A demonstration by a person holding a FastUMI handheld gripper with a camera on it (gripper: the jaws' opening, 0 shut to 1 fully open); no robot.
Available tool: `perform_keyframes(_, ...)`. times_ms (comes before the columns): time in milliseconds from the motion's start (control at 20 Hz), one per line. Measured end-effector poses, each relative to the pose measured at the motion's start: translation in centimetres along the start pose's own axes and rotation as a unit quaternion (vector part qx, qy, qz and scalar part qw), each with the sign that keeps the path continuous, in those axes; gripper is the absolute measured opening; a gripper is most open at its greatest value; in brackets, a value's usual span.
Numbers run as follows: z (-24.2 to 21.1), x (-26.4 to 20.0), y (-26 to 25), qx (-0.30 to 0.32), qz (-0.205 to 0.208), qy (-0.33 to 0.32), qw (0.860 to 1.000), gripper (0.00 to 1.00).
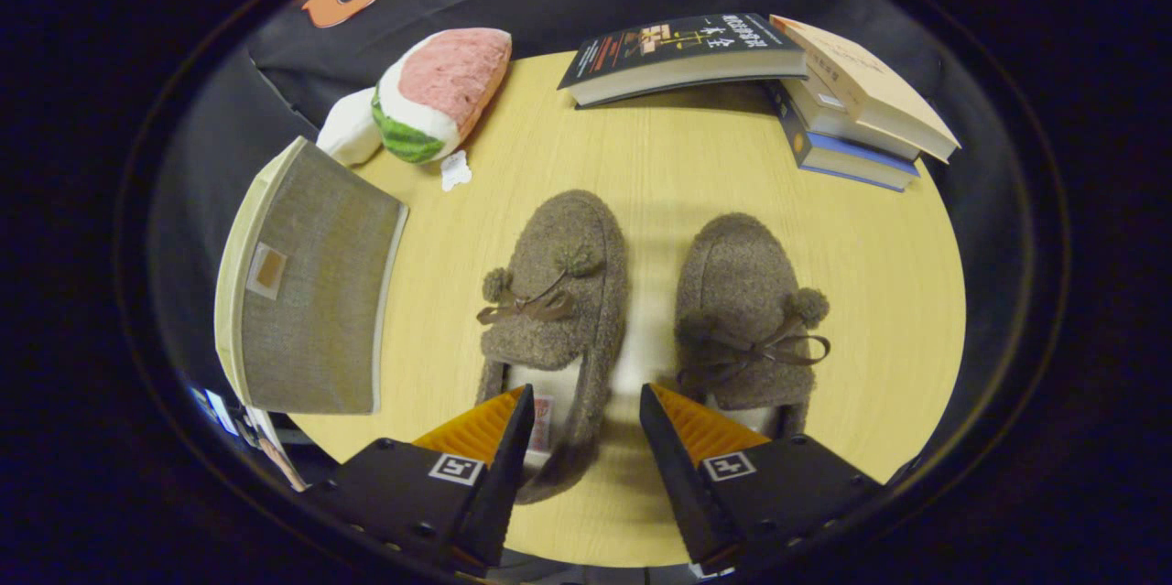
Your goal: Open the storage box then place both shoes into the box .Put the left shoe in first, then the right shoe, with the right side of both shoes facing outward in a uniform manner.
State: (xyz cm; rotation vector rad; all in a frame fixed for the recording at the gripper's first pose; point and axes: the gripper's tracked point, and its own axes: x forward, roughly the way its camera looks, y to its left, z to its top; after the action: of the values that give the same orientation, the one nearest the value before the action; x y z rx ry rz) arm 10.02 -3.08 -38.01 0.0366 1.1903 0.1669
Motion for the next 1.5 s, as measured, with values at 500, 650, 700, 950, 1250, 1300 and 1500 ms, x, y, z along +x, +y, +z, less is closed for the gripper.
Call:
perform_keyframes(500, -0.7, 2.6, -0.6, 0.093, -0.012, 0.045, 0.995, 0.11)
perform_keyframes(650, -0.3, 2.1, -0.3, 0.081, -0.01, 0.041, 0.996, 0.0)
perform_keyframes(700, -0.1, 1.4, 0.0, 0.078, -0.002, 0.036, 0.996, 0.0)
perform_keyframes(950, -0.5, -1.8, 1.8, 0.109, 0.041, 0.04, 0.992, 0.0)
perform_keyframes(1250, 2.4, -9.2, 6.3, 0.11, 0.088, -0.022, 0.99, 0.0)
perform_keyframes(1300, 2.9, -10.4, 7.5, 0.103, 0.094, -0.031, 0.99, 0.0)
perform_keyframes(1500, 4.3, -13.8, 13.6, 0.067, 0.113, -0.044, 0.99, 0.0)
